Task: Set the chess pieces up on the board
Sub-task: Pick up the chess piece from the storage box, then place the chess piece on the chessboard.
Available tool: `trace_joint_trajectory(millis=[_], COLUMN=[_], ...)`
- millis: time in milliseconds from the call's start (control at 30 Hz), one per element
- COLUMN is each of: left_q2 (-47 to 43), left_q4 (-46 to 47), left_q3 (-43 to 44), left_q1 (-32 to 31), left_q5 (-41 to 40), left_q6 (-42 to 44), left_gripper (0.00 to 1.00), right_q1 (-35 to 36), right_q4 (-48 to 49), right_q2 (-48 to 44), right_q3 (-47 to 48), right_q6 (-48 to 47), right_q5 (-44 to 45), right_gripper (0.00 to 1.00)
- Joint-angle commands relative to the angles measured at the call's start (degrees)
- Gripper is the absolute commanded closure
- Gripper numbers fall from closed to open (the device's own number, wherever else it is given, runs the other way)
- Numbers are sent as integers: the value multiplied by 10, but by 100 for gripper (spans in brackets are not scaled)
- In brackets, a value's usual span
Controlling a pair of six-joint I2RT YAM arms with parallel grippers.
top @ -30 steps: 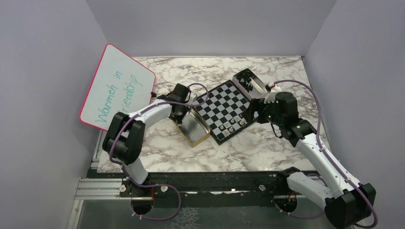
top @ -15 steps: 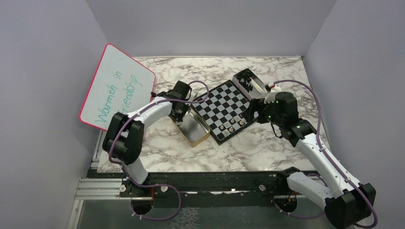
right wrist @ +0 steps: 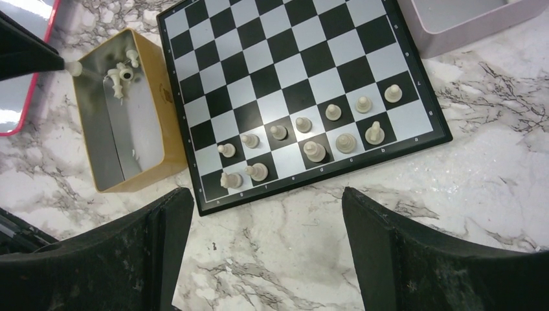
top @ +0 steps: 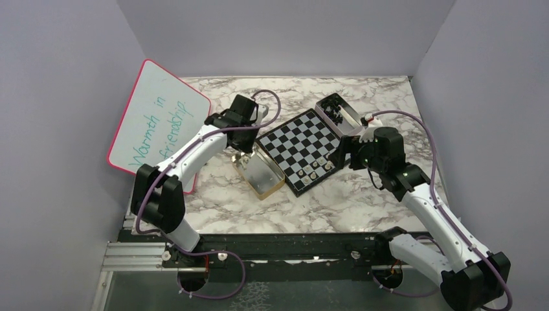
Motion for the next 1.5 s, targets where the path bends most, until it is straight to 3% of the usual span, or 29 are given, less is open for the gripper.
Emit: trace_joint_trajectory(millis=[0,300,533,833,1467], left_q2=[-49,-42,28,112,153], left_q4=[-15,-16,-15,18,55], left_q3=[37,66,103,123,87], left_q1=[-13,-115,-211,-285,-296], left_q5=[46,8,-34,-75,-75], left_q6=[-60,-133,-169,-193,-204], left_gripper=[87,88,90,90,90], right_q1=[-3,-3,-3,-3,-3], right_q4=[-15,-34,-41,-57,-71], right_q2=[-24,-59,-94,-133,-164], right_q3=[-12,-17,-32,-27,-21], right_q6=[11,15,28,19,21], right_q5=[20,45,55,111,125], right_gripper=[10,10,10,9,9])
